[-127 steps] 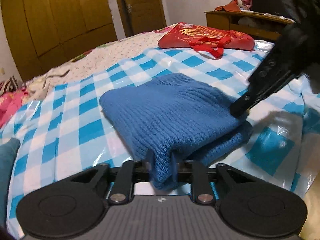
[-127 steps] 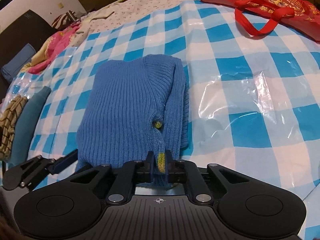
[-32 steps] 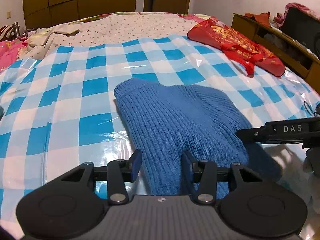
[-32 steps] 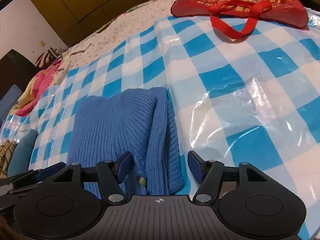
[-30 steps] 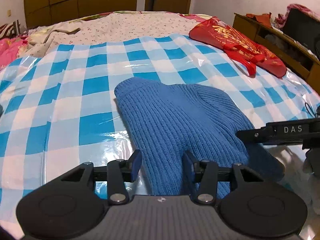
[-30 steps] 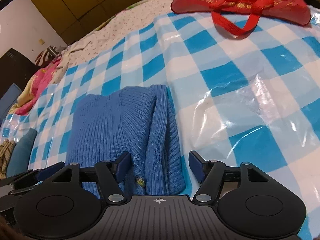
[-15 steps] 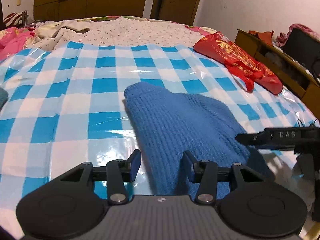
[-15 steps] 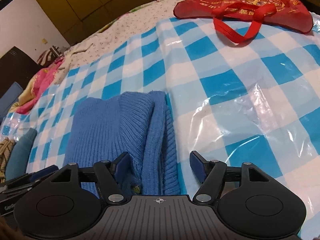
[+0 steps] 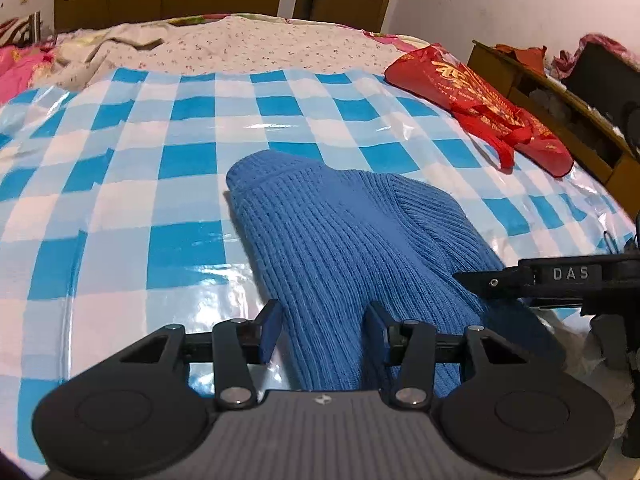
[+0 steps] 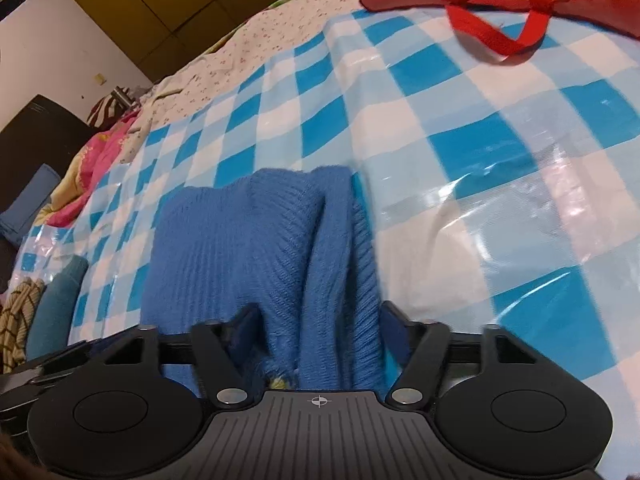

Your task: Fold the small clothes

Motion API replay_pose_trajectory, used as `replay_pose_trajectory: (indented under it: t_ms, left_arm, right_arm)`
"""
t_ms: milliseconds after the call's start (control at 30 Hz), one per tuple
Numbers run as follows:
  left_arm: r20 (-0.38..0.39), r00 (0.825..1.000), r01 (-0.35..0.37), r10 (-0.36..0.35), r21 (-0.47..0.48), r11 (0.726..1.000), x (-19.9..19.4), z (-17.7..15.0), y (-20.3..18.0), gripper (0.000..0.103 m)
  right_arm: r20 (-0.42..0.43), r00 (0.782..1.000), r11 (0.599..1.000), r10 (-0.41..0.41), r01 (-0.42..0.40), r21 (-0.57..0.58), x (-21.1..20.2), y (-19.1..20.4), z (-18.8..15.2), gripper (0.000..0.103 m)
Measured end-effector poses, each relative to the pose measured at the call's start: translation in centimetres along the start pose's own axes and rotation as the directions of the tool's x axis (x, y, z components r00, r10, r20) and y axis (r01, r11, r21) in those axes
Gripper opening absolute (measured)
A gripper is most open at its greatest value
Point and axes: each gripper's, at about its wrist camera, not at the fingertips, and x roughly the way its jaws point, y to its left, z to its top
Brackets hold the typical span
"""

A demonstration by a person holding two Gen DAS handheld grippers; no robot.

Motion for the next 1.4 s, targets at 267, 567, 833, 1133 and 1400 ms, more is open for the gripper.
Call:
replay_pose_trajectory:
  t_ms: [267, 567, 833, 1133, 1400]
  left_arm:
    - [0.016, 0.998, -0.053, 0.052, 0.072, 0.996, 1.2, 1.6, 0.3, 0.057]
    - [0.059, 0.996, -0.071, 0.068, 0.045, 0.996, -2.2, 0.4, 0.3, 0.057]
    - [0.018, 0.999, -0.043, 0.042, 0.066, 0.997, -3.1, -2.3, -0.8, 0.057]
    - [-0.022, 0.997, -0.070, 0.072, 0.086, 0.994, -2.9, -4.2, -1.4, 0.057]
    - [0.029, 0.995, -0.097, 0.093, 0.165, 0.982, -4.5, -4.3, -2.6, 0.057]
  right_arm:
    - [0.006, 1.000, 0.999, 0.007, -0.007, 0.053, 1.4, 0.9, 1.3, 0.045]
    - [0.071, 0.993, 0.994, -0.097, 0.100, -0.043, -2.3, 2.3, 0.6, 0.047]
    - [0.032, 0.988, 0.974, -0.153, 0.156, -0.163, -4.0, 4.3, -4.3, 0.043]
    - [-0.005, 0.993, 0.993, -0.116, 0.116, -0.030, -4.9, 1.8, -5.3, 0.015]
    - [0.051, 0.982, 0.977, -0.182, 0.187, -0.104, -6.7, 3.8, -5.1, 0.023]
